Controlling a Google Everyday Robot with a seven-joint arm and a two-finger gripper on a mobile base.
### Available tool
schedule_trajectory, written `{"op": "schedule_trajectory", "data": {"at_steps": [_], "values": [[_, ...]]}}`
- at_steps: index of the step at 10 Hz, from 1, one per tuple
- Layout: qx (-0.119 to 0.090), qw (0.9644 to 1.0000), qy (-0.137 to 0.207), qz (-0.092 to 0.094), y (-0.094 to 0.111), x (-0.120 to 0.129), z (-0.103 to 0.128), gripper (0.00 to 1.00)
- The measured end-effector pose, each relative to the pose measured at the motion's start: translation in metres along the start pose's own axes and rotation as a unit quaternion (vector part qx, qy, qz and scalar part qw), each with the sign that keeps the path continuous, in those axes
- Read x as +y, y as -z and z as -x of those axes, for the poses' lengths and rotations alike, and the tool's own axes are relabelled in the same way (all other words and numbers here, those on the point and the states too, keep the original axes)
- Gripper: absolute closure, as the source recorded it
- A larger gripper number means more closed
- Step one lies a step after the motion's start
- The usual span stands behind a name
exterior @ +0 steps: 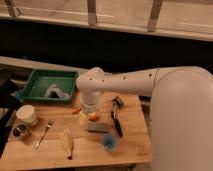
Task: Place eraser in metal cup
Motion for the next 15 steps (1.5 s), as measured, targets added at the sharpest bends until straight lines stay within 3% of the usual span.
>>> {"op": "schedule_trajectory", "data": {"at_steps": [3, 5, 10, 13, 15], "values": [[0.034, 0.9994, -0.007, -0.005, -0.030, -0.012, -0.003, 0.32], [0.038, 0.9993, -0.007, -0.004, -0.038, -0.018, -0.005, 0.32], [0.024, 0.9995, 0.014, 0.013, -0.064, -0.025, -0.002, 0.32], [0.032, 0.9989, 0.027, 0.019, -0.078, -0.018, 0.002, 0.32], [0.047, 0.9980, 0.040, 0.014, -0.087, -0.007, 0.006, 0.41]]}}
